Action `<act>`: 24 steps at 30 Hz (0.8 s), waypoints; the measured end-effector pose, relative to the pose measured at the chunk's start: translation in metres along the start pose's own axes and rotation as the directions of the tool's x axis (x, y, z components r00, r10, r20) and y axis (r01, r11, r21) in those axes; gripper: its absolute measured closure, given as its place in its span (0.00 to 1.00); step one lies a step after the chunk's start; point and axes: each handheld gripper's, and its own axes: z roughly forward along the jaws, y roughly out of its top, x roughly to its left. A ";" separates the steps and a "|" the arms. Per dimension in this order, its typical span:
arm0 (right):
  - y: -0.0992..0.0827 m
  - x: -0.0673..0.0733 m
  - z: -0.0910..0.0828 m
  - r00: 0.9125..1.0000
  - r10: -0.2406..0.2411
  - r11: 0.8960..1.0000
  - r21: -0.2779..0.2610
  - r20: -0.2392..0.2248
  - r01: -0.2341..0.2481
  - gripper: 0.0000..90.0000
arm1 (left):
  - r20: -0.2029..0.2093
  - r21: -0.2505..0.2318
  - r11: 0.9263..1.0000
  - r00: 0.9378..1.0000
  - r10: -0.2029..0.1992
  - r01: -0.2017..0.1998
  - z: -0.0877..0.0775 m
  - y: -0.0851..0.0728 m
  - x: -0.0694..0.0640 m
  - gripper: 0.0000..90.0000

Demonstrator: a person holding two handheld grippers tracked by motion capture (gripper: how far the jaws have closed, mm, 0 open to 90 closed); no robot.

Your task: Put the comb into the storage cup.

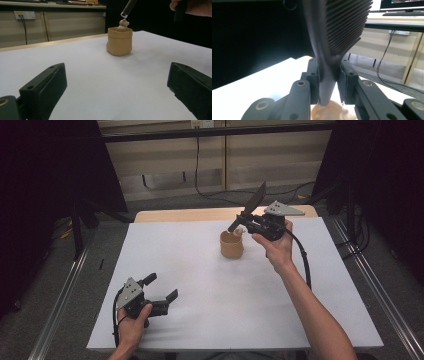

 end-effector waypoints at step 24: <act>-0.018 -0.008 0.005 1.000 -0.009 0.998 0.059 0.012 0.008 0.81 | -0.003 -0.002 1.000 1.000 0.002 -0.002 0.000 0.000 0.000 0.03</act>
